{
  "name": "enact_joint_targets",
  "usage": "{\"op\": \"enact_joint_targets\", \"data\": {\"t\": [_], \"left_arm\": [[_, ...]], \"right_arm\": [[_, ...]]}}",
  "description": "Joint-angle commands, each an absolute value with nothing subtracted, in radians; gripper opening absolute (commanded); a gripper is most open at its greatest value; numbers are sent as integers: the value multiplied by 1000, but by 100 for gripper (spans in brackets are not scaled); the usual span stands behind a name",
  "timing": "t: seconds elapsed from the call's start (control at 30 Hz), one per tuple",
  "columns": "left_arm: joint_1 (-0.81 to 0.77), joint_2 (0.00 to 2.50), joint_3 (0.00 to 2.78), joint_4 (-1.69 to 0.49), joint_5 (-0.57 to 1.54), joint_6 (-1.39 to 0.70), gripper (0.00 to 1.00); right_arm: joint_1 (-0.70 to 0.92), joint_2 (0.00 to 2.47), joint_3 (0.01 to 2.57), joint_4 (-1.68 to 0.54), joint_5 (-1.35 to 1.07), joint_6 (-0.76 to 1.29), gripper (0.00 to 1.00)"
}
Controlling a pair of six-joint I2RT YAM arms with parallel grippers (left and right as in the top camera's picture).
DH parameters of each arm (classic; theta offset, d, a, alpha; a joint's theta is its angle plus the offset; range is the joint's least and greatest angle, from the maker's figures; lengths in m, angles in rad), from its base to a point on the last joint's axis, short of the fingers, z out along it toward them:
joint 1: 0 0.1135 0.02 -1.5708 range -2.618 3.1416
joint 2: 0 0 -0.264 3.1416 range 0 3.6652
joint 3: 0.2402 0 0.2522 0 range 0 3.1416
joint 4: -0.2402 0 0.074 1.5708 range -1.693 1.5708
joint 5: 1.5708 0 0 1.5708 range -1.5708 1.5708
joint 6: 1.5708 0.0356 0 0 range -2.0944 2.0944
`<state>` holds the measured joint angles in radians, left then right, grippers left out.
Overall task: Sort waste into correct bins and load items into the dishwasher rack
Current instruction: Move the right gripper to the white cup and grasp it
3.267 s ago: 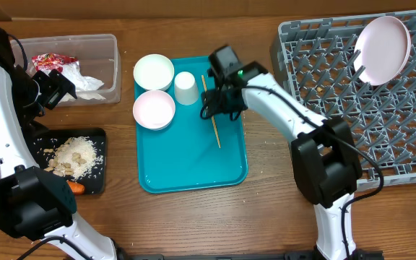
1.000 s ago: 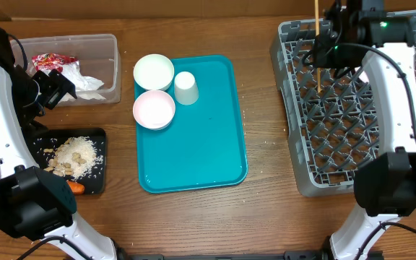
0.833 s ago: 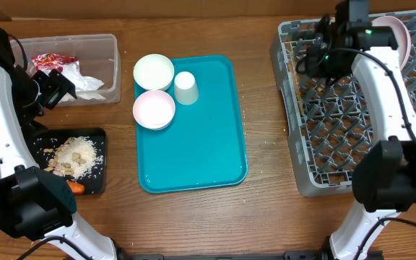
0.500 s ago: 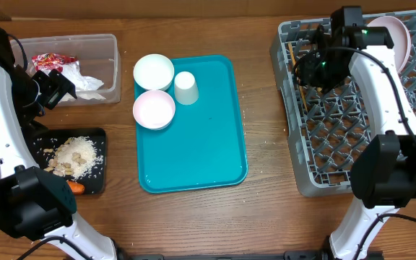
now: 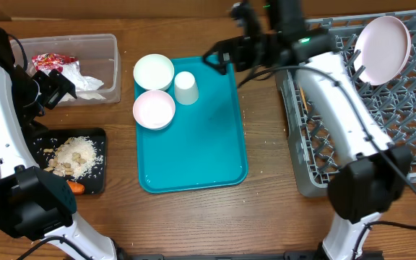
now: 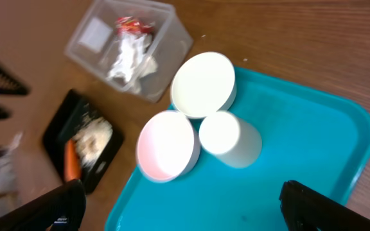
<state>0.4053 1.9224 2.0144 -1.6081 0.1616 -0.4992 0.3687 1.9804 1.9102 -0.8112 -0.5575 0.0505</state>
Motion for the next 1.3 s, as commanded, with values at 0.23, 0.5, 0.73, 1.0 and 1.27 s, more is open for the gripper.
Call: {"op": "enact_joint_targets", "data": {"t": [0.23, 0.5, 0.73, 1.0, 1.27], "left_arm": [[398, 1896, 2011, -1609, 165, -513, 100], [398, 1896, 2011, -1609, 165, -513, 100], [398, 1896, 2011, -1609, 165, -513, 100], [398, 1896, 2011, -1610, 165, -513, 100], [398, 1896, 2011, -1610, 165, -513, 100]], "right_arm": [[604, 2207, 1930, -610, 6, 156, 100], [611, 2301, 1930, -564, 6, 158, 100], [632, 2329, 1930, -550, 7, 158, 100], [634, 2357, 1930, -550, 15, 158, 86], [630, 2352, 1957, -600, 26, 158, 66]]}}
